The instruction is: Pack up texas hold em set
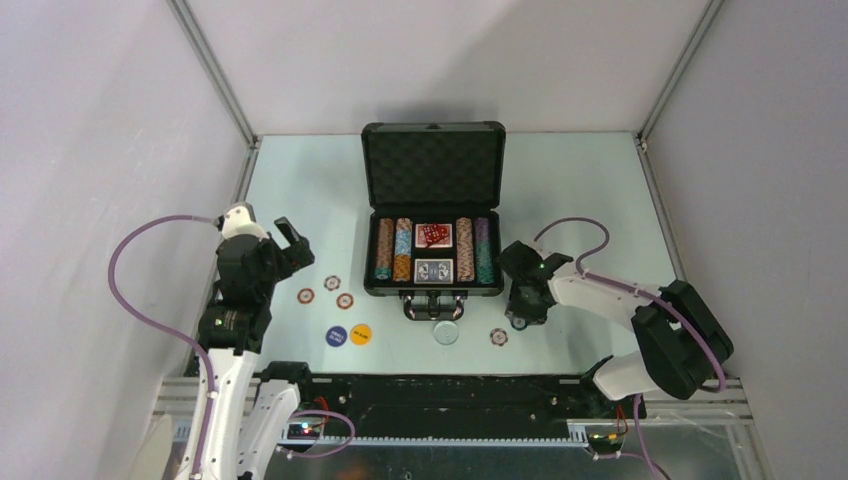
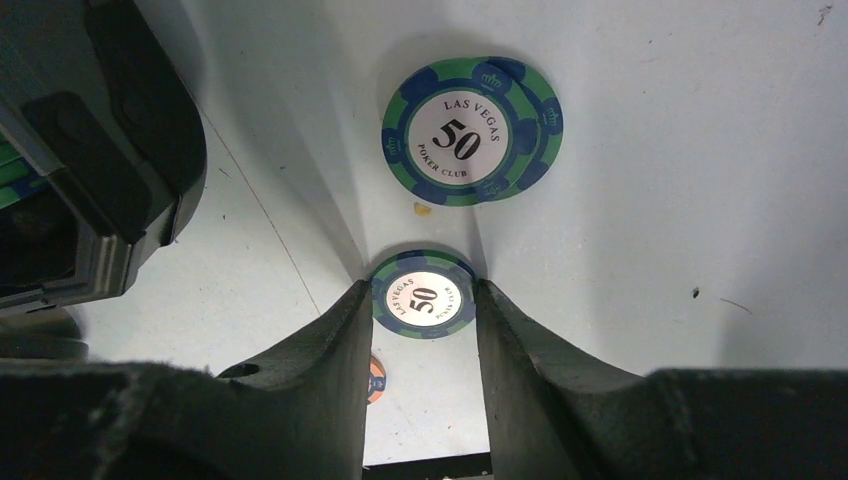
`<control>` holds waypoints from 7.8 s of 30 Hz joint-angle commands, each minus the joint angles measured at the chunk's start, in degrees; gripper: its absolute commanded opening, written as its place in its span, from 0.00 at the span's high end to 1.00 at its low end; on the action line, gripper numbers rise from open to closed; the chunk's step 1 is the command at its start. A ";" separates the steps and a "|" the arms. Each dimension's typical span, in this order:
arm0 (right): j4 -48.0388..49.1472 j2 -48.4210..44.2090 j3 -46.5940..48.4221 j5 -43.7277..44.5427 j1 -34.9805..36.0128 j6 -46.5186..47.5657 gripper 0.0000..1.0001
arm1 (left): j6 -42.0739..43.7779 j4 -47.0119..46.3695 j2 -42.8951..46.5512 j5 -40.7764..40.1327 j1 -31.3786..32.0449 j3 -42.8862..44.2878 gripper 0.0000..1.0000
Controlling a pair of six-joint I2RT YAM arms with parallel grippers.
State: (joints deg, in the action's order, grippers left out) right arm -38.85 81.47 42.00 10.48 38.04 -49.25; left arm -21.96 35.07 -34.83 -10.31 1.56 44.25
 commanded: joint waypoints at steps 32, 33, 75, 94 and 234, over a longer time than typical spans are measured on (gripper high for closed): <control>-2.26 -9.13 -1.01 -5.40 -26.72 10.46 0.46 | 1.30 -1.23 0.15 -0.28 -0.42 -0.07 0.02; -2.27 -9.40 -1.69 -5.34 -27.72 10.83 0.46 | 1.30 -1.21 0.17 -0.12 -0.42 -0.05 0.02; 0.52 -4.83 -9.74 -7.65 -19.71 0.22 0.61 | 1.32 -1.22 0.46 0.11 -0.42 0.04 0.02; 1.28 0.08 -4.13 -8.05 -4.35 -7.50 0.62 | 1.30 -1.20 0.31 0.15 -0.42 0.05 0.02; -4.87 5.62 8.47 2.75 -4.57 3.54 0.53 | 1.39 -1.17 0.29 -0.29 -0.42 -0.05 0.02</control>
State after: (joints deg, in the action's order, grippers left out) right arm -42.72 89.67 50.43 11.40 33.95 -46.44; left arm -21.93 35.07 -34.48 -10.31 1.56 44.25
